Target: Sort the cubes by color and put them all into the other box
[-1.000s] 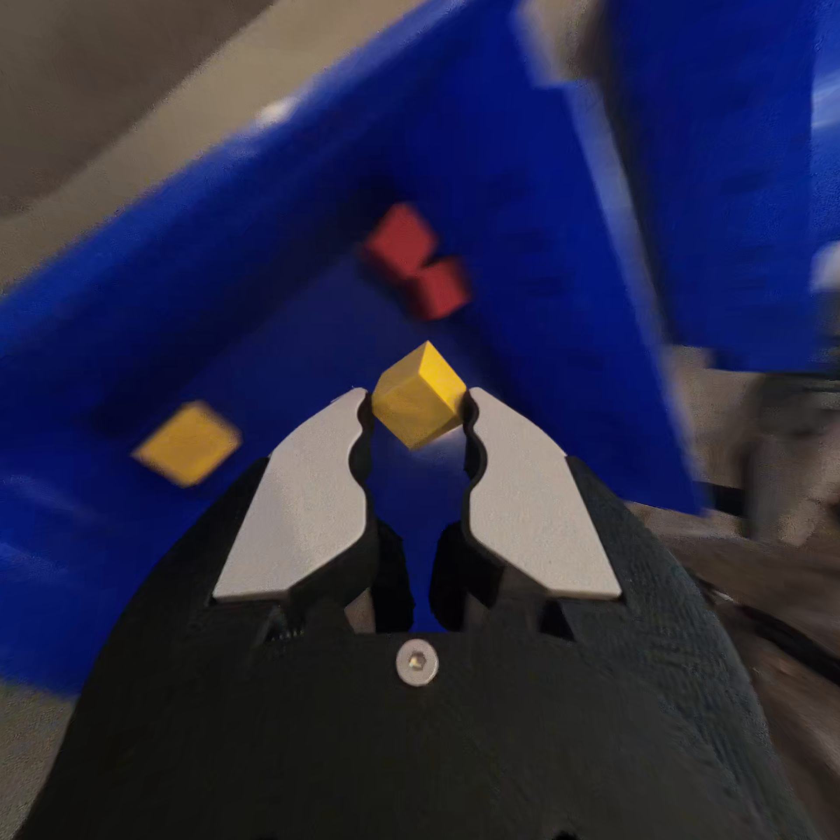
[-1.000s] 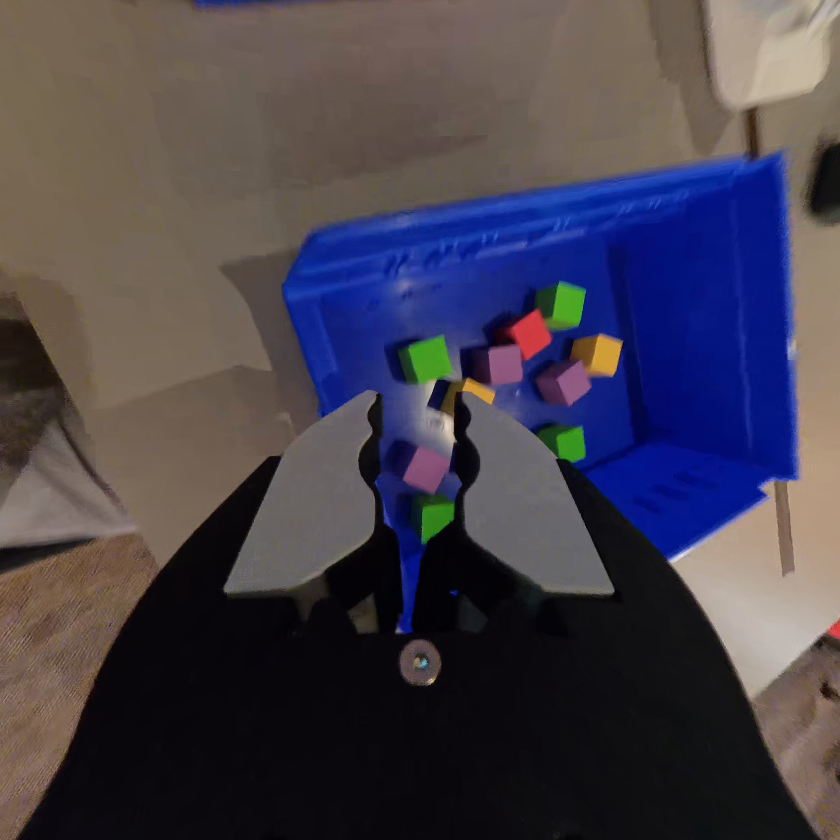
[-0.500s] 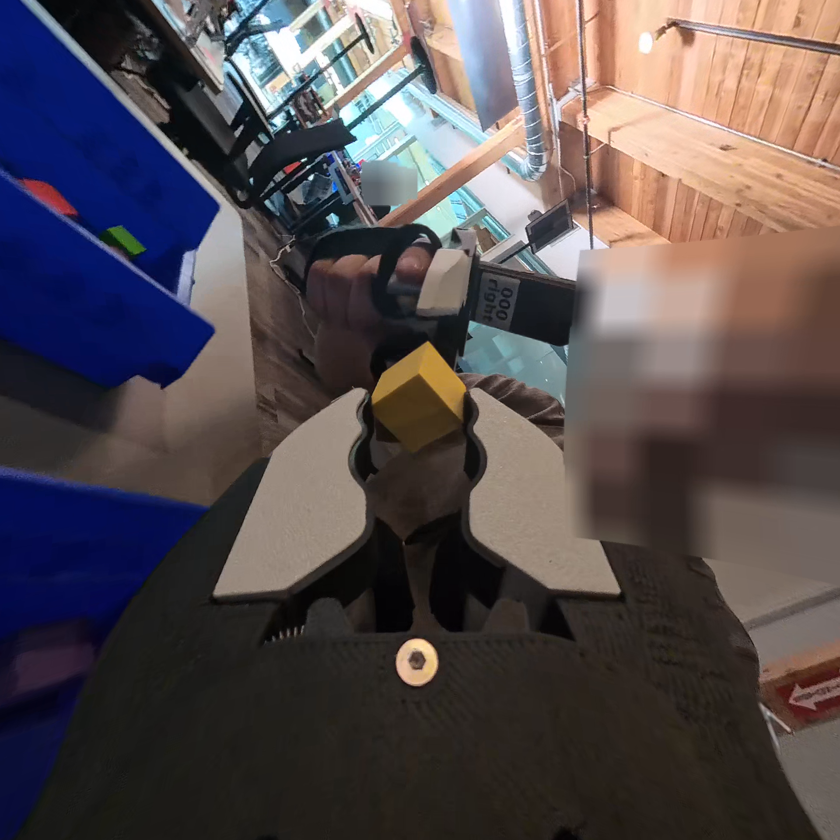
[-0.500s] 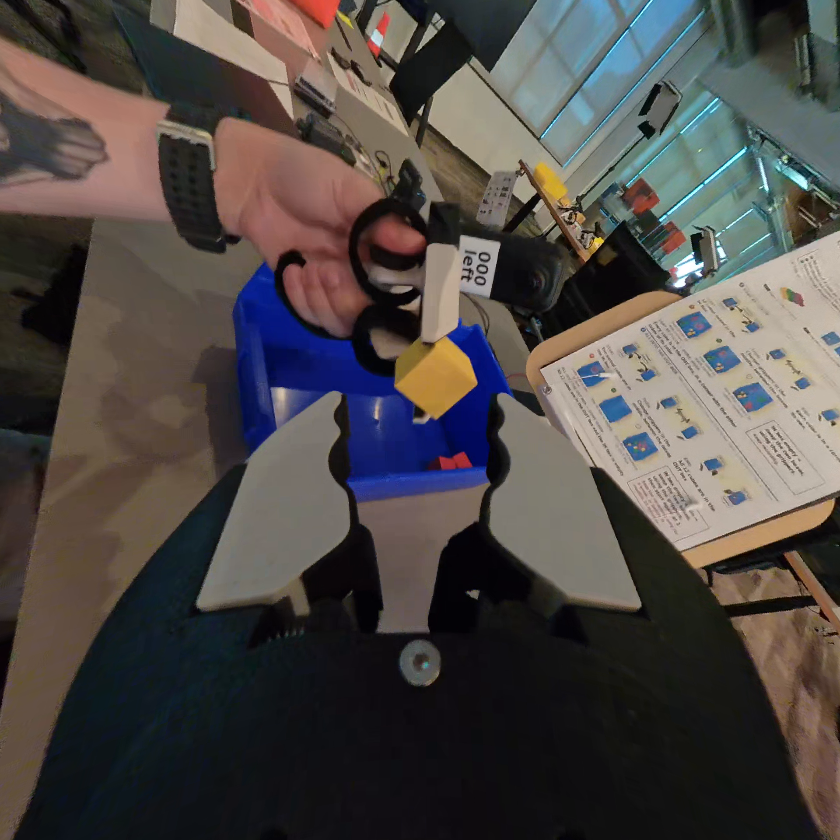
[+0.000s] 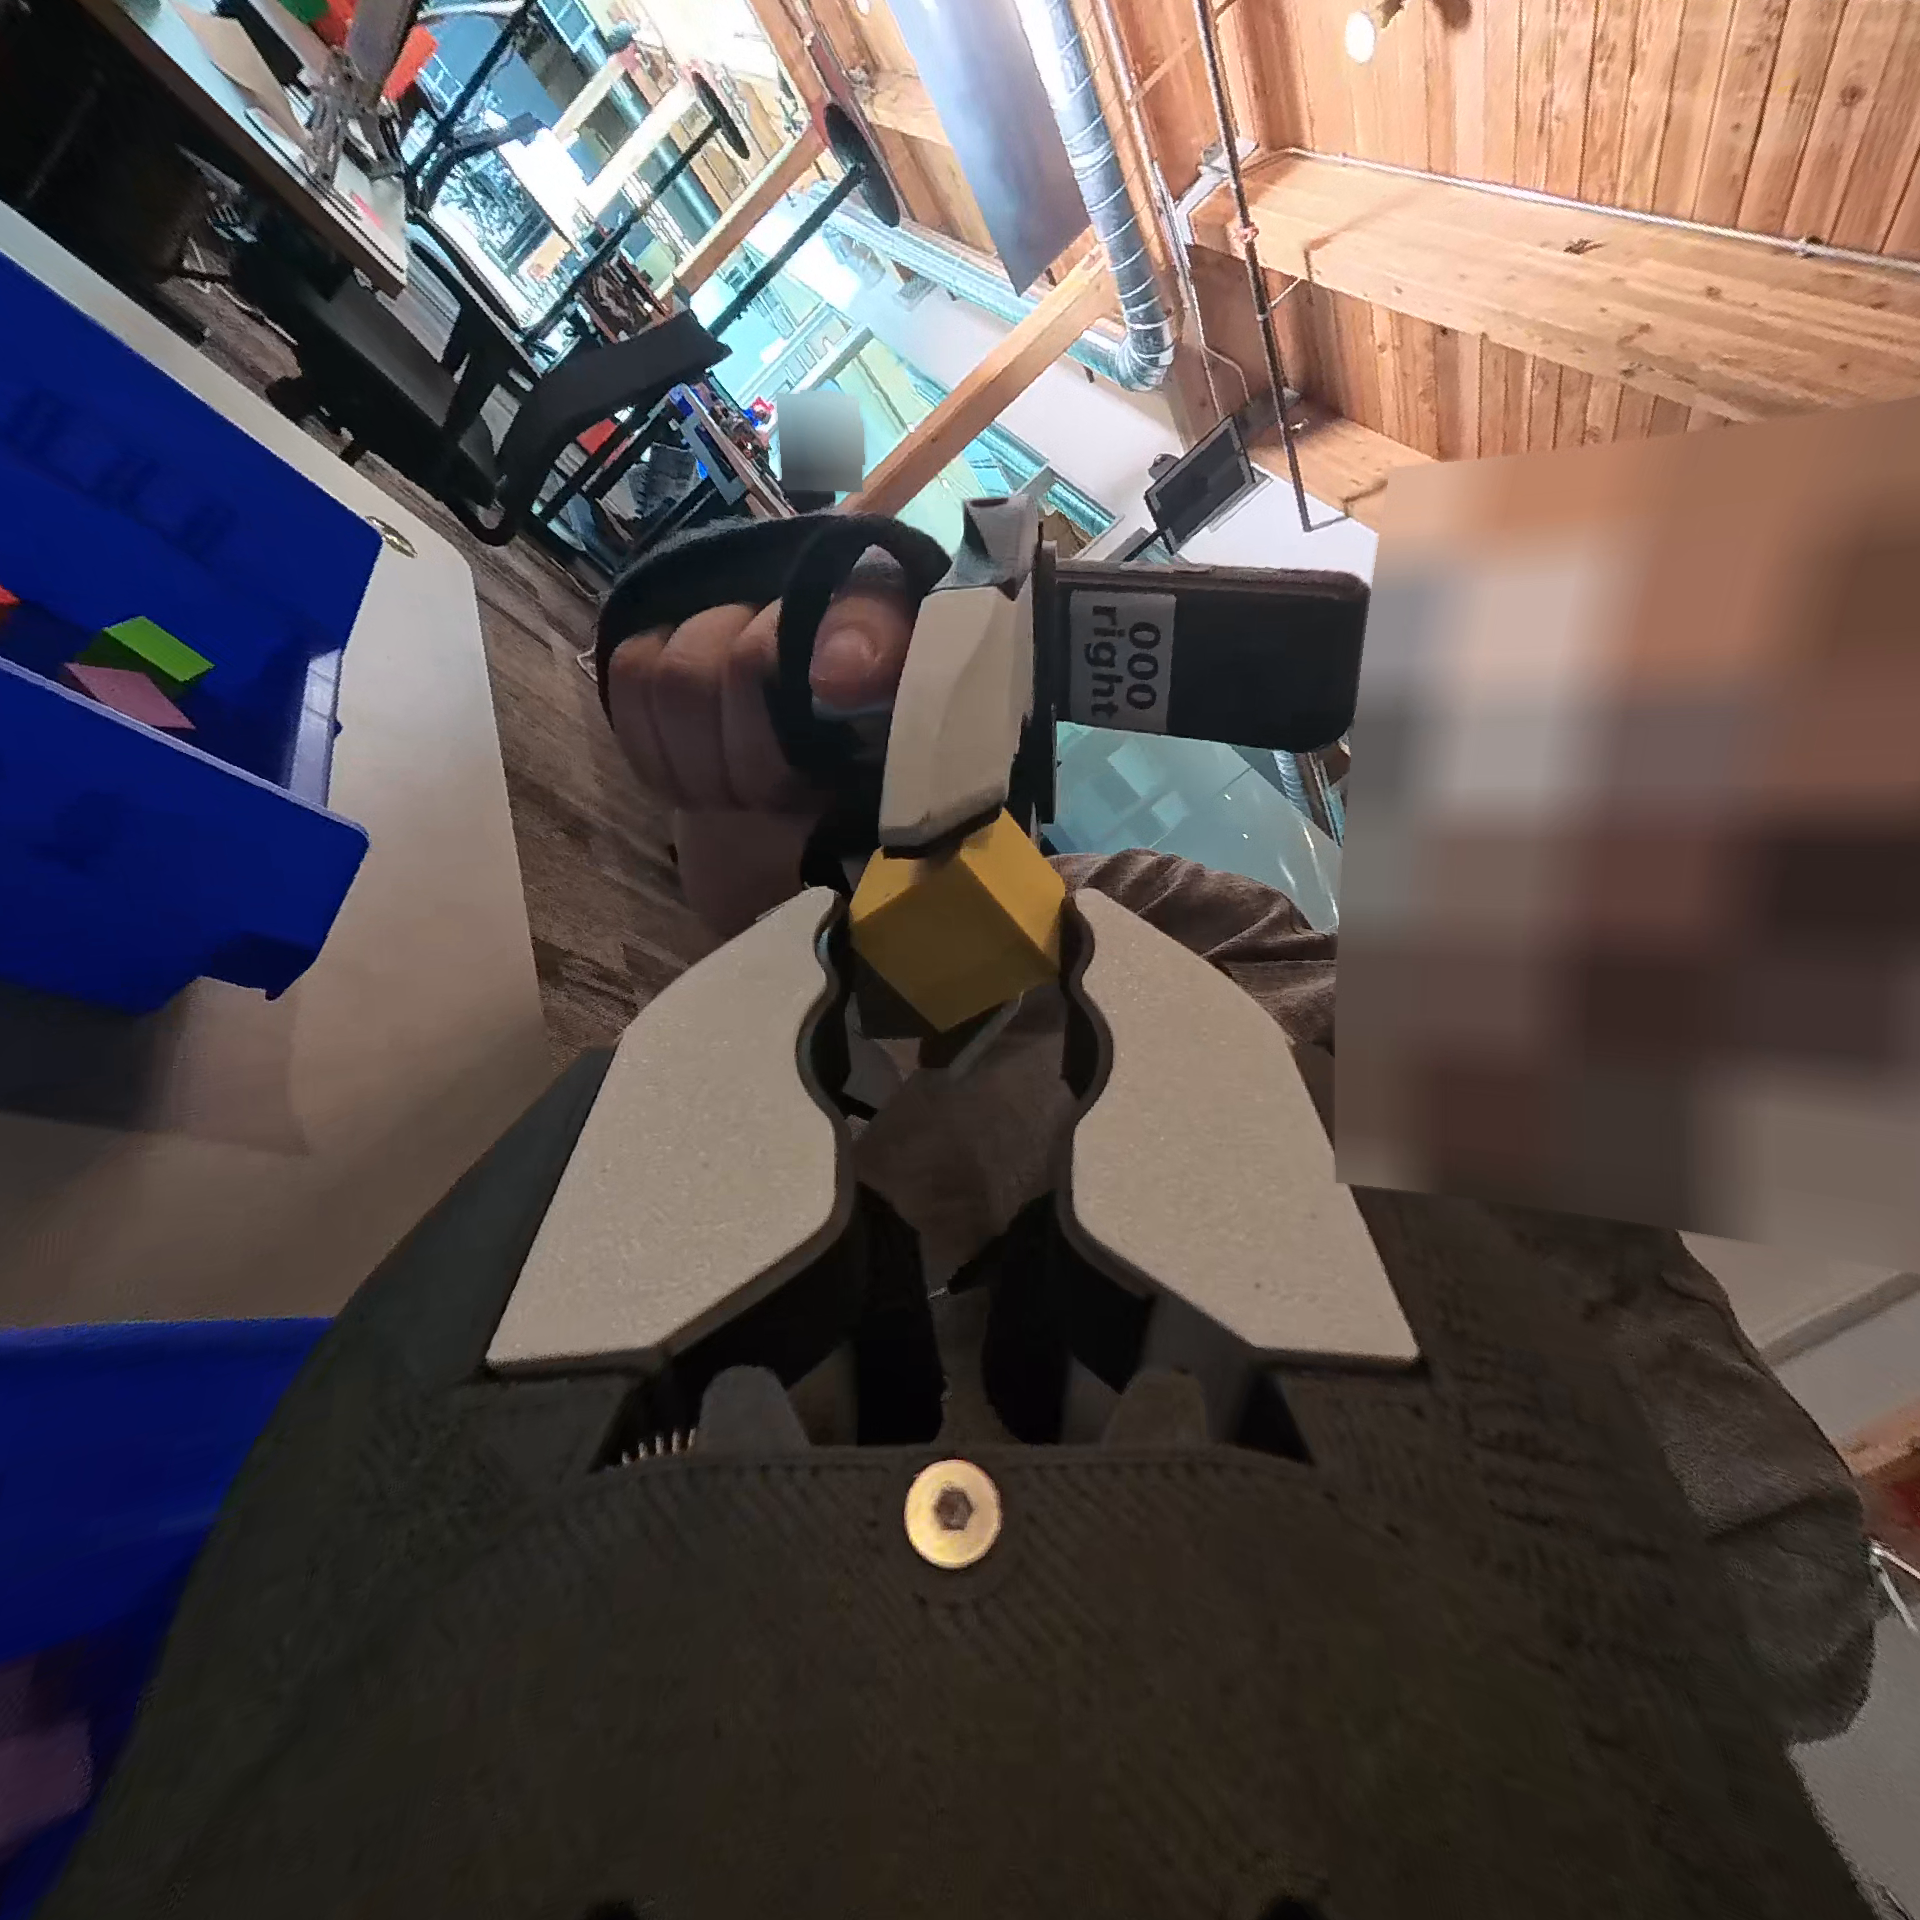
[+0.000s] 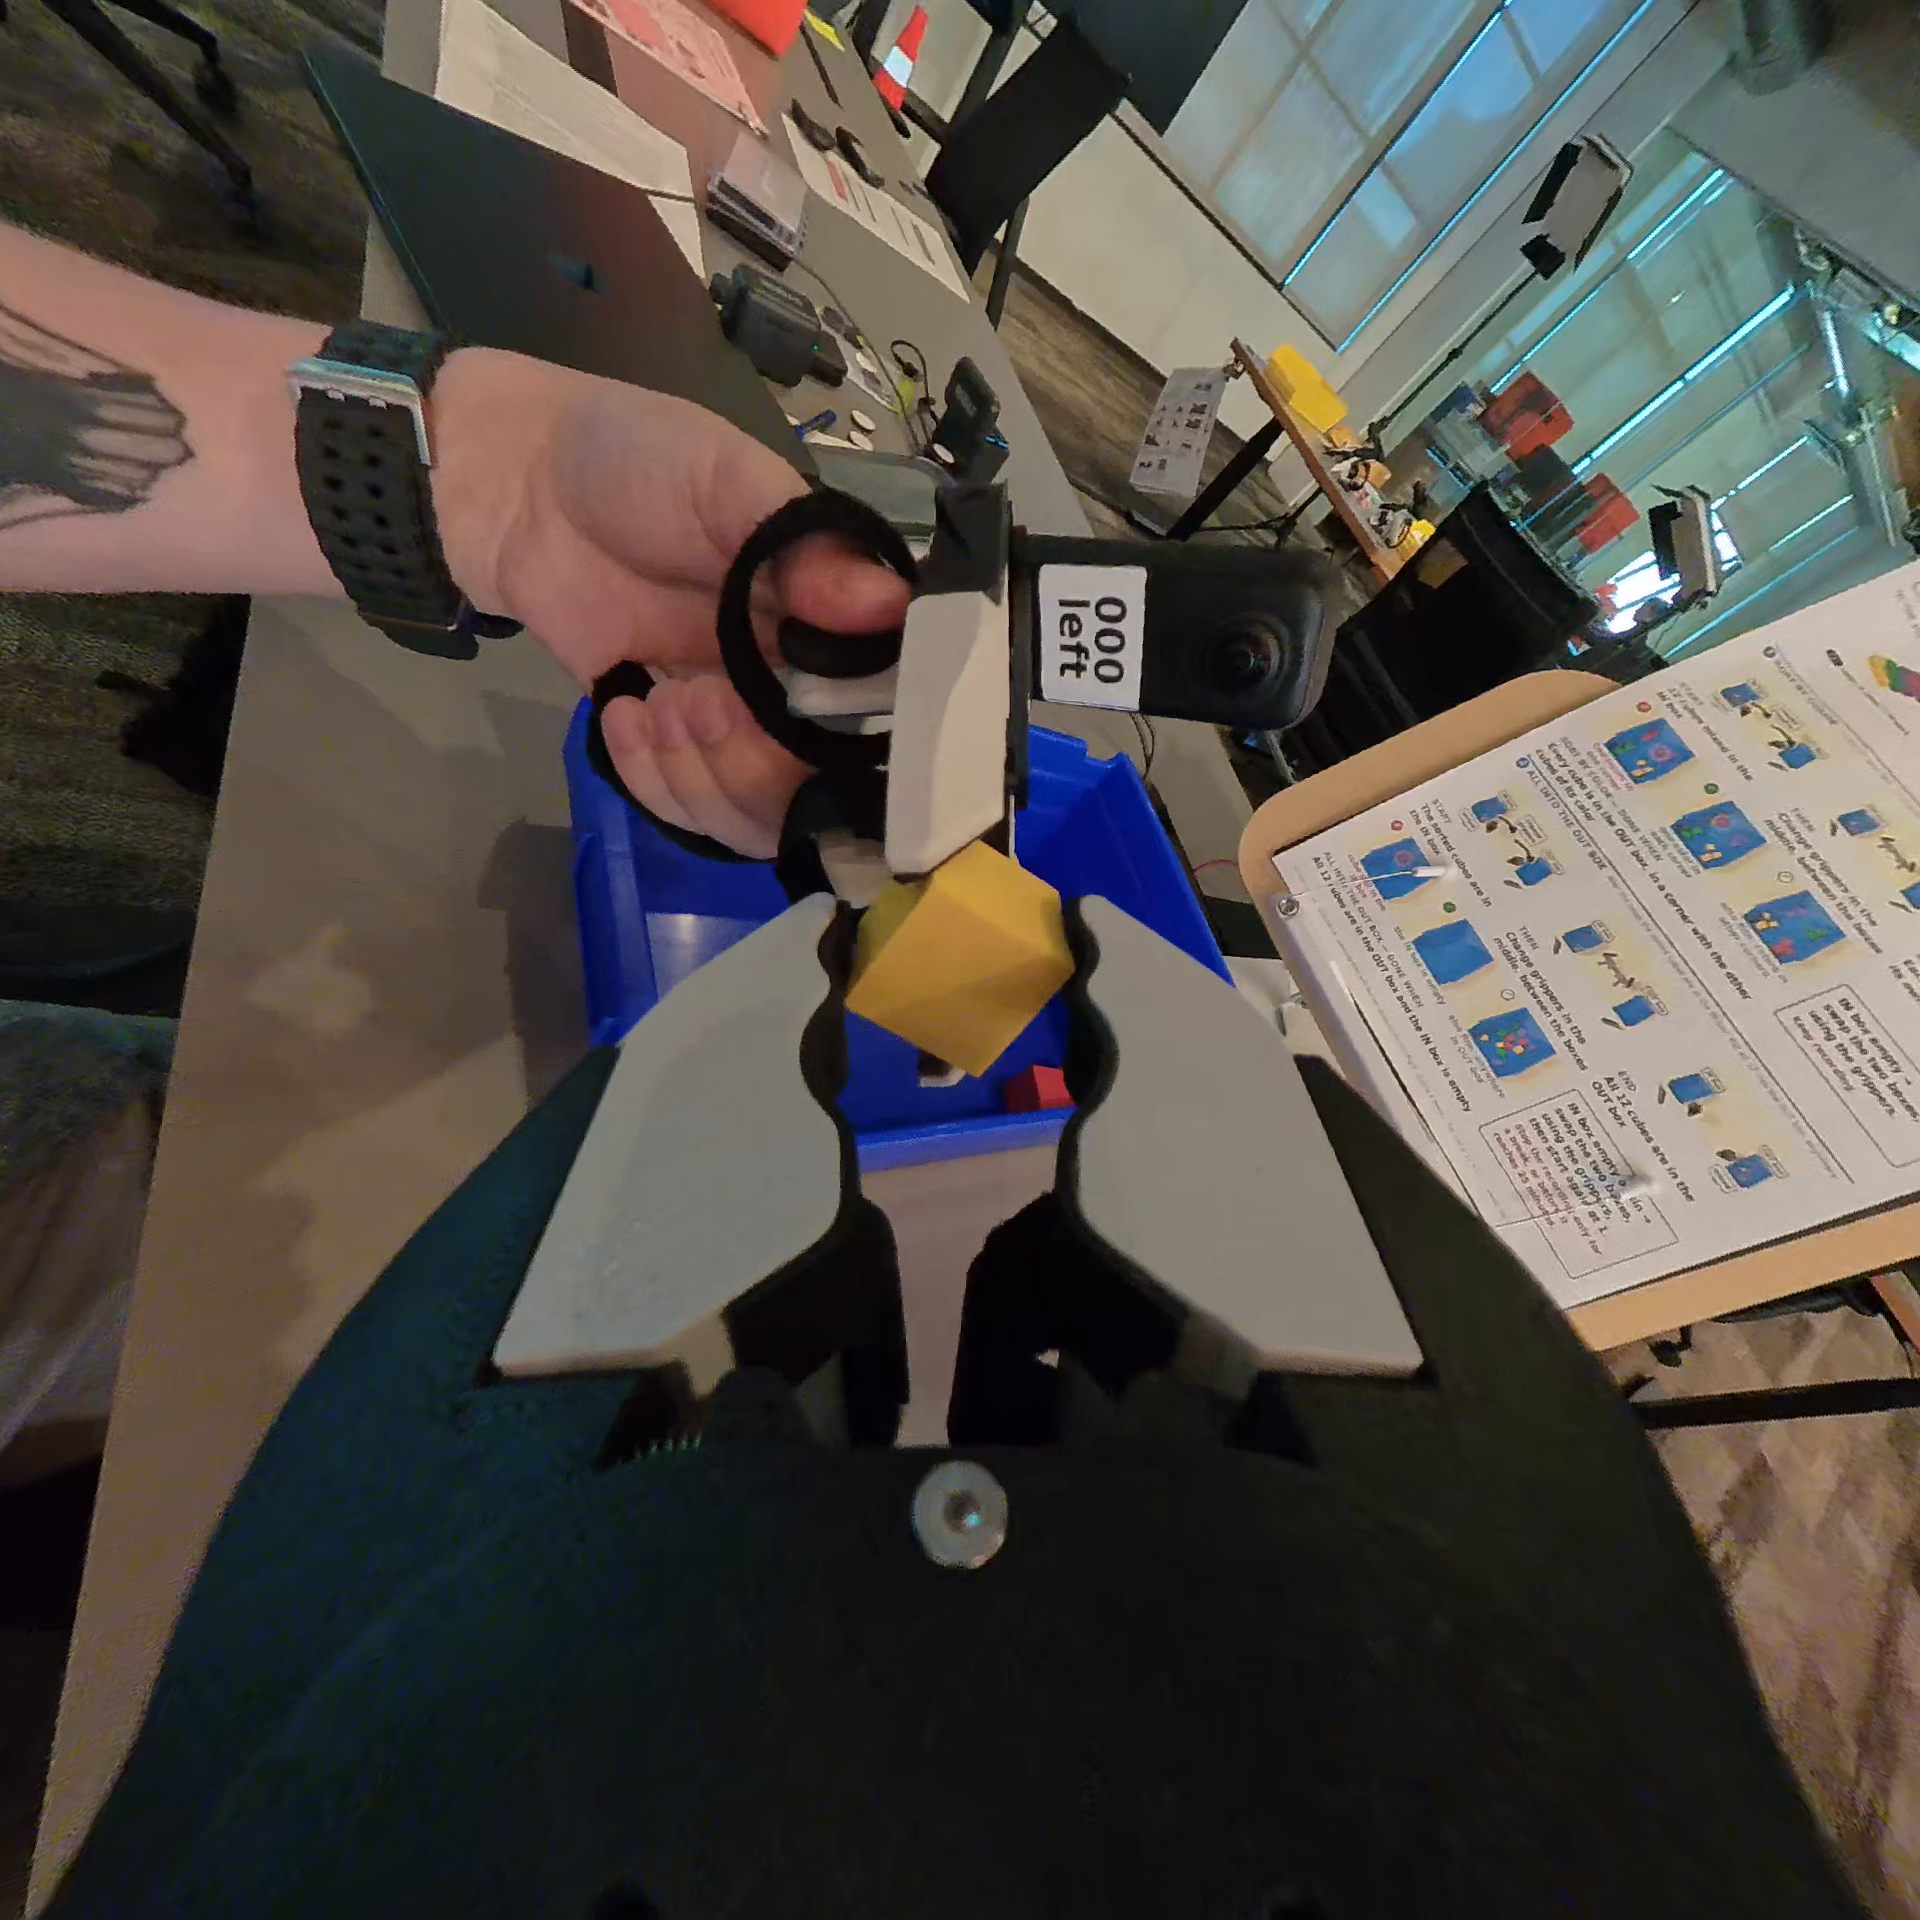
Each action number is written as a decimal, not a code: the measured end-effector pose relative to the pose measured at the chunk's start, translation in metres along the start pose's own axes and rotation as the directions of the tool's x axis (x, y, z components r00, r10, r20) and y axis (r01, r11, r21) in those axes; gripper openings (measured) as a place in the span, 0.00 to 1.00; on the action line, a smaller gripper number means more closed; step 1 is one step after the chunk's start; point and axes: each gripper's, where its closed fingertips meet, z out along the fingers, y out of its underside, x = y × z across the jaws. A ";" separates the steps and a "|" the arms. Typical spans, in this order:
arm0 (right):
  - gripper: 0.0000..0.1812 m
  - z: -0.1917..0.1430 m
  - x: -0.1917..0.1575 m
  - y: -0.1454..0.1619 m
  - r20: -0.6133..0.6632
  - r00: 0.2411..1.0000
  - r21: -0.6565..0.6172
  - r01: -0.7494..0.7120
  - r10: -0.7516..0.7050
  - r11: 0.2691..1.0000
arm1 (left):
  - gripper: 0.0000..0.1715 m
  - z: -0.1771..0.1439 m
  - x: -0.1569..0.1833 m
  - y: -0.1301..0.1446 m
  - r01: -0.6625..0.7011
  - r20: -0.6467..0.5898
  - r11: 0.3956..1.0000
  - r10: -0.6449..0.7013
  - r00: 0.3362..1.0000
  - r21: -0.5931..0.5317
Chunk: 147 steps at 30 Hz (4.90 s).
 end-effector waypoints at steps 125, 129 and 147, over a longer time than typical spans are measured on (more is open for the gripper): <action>0.22 -0.115 0.115 0.239 -0.380 0.793 -0.646 -0.596 0.477 0.477 | 0.34 -0.200 -0.239 -0.026 0.109 0.986 0.981 -0.151 -0.073 0.159; 0.21 -0.125 0.115 0.227 -0.376 0.815 -0.630 -0.574 0.442 0.524 | 0.34 -0.203 -0.251 -0.021 0.099 0.980 0.976 -0.188 -0.067 0.194; 0.21 -0.132 0.117 0.207 -0.384 0.831 -0.612 -0.555 0.401 0.563 | 0.33 -0.219 -0.247 -0.012 0.143 0.978 0.973 -0.160 -0.131 0.179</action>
